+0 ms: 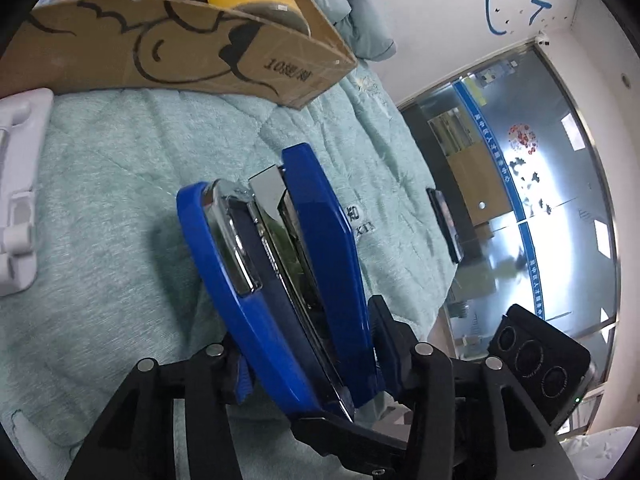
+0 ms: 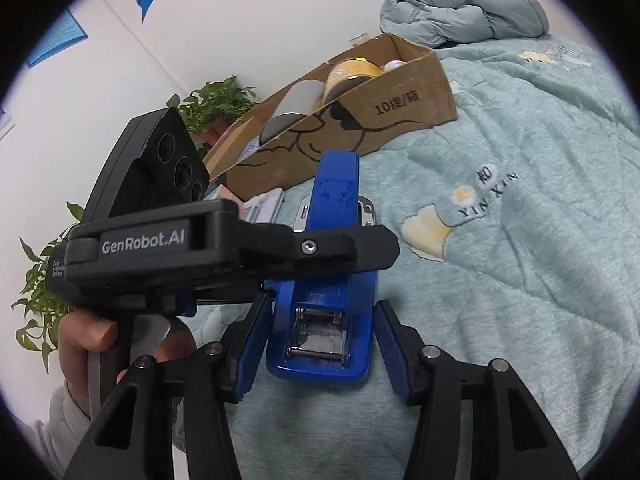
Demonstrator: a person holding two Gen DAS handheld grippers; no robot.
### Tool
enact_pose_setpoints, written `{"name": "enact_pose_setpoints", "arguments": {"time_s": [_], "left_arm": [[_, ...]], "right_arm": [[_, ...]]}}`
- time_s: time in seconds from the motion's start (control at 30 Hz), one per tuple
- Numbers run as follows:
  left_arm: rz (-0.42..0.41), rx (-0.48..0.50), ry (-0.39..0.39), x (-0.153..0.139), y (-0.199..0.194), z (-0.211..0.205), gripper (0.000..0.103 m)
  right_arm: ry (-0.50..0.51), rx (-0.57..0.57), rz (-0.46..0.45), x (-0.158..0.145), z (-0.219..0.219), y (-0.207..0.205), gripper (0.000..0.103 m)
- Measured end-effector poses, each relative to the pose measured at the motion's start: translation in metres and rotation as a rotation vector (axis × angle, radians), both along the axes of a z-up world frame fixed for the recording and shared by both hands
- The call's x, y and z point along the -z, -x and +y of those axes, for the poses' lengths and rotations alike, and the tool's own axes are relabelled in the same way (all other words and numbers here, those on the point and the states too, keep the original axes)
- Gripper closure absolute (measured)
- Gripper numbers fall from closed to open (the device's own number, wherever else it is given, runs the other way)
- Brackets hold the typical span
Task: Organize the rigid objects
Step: 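Lift the closed stapler with the left gripper and carry it to the box, then lower the stapler upright beside the game box and open the left gripper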
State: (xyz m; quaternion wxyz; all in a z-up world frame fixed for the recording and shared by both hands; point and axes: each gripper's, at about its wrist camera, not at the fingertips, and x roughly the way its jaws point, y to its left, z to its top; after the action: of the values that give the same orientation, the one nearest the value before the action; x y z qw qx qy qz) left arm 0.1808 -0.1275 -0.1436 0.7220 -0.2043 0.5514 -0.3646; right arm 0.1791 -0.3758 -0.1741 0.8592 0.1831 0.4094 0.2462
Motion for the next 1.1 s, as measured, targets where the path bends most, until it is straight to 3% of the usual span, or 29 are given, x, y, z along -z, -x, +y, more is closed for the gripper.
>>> {"name": "enact_pose_setpoints", "arguments": {"time_s": [0.2, 0.43, 0.5, 0.53, 0.83, 1.1], "left_arm": [[-0.091, -0.051, 0.023, -0.035, 0.004, 0.024, 0.063], [-0.2, -0.109, 0.016, -0.08, -0.018, 0.063, 0.063], [-0.219, -0.128, 0.009, -0.09, -0.027, 0.076, 0.067], [-0.223, -0.133, -0.002, -0.094, -0.032, 0.081, 0.067], [-0.221, -0.206, -0.032, -0.119, -0.095, 0.156, 0.067], [-0.161, -0.212, -0.02, -0.109, -0.164, 0.204, 0.067]], "right_arm": [[-0.006, -0.047, -0.078, -0.021, 0.02, -0.006, 0.052], [0.0, -0.117, -0.185, -0.054, 0.056, -0.029, 0.052], [-0.001, -0.135, -0.207, -0.063, 0.069, -0.04, 0.052], [-0.002, -0.145, -0.219, -0.067, 0.076, -0.046, 0.062], [-0.03, -0.22, -0.23, -0.074, 0.129, -0.098, 0.061], [-0.003, -0.251, -0.166, -0.07, 0.165, -0.145, 0.061]]}}
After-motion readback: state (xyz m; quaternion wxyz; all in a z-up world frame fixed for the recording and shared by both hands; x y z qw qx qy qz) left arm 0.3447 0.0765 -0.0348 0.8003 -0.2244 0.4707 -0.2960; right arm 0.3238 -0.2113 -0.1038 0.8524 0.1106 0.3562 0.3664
